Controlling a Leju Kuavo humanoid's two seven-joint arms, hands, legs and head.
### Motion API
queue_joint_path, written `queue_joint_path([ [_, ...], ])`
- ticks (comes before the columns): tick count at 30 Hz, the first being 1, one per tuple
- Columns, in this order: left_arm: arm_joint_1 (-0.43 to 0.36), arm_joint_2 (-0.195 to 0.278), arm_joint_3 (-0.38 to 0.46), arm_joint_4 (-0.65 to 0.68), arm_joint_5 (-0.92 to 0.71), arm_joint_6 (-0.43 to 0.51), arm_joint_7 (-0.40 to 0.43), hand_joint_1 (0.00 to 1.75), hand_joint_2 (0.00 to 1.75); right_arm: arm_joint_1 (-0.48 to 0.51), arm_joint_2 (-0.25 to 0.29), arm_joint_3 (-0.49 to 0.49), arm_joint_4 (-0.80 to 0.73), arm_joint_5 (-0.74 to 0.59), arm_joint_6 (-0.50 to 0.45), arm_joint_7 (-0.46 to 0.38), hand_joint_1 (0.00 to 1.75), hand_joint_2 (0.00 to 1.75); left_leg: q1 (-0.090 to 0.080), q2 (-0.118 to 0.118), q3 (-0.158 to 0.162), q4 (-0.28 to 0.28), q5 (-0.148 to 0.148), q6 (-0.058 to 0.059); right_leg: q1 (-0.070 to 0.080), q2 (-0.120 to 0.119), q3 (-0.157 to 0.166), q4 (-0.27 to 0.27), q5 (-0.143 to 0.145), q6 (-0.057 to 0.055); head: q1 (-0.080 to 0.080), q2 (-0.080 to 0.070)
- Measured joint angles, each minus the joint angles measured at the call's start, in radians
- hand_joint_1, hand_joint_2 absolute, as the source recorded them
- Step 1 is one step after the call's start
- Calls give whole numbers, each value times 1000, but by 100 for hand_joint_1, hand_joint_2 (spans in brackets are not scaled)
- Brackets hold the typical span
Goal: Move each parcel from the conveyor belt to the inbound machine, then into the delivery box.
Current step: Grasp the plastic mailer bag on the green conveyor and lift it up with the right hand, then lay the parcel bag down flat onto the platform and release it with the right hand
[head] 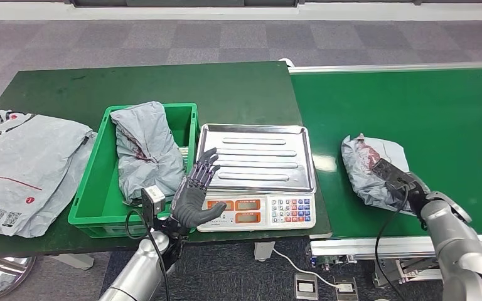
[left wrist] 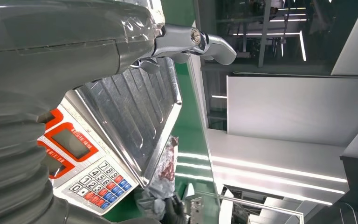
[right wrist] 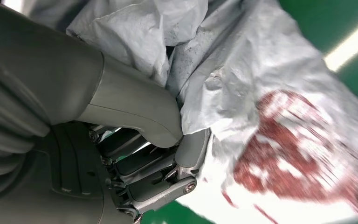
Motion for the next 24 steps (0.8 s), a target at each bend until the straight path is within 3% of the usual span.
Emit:
queue_joint_path([
  [2,0,0,1,0,0,0,0,0,175,5,7,0,-24,-41,-45,-41,175,175,0,0,0,0,0,0,0,0,0,0,0,0,0,0],
  [6,0,-1,1,0,0,-2,0,0,175,36,29,-23,-130,-219,-231,-201,175,175,0,-1,0,0,0,0,0,-1,-1,0,0,0,0,0],
  [12,-5,-11,1,8,-1,-5,0,0,175,181,84,-110,-479,-537,-425,-388,175,175,0,-6,-2,0,0,0,0,-6,-1,0,-2,0,0,0],
  [17,-10,-18,1,19,-1,-6,0,0,175,298,140,-130,-838,-654,-612,-422,175,175,0,-7,-3,0,0,0,0,-6,-1,0,-3,-1,0,0],
  [24,-26,-26,1,37,1,-6,0,0,175,298,175,-24,-1100,-602,-832,-422,175,175,0,-2,-3,-1,1,-1,0,-3,-3,0,-1,-1,0,0],
])
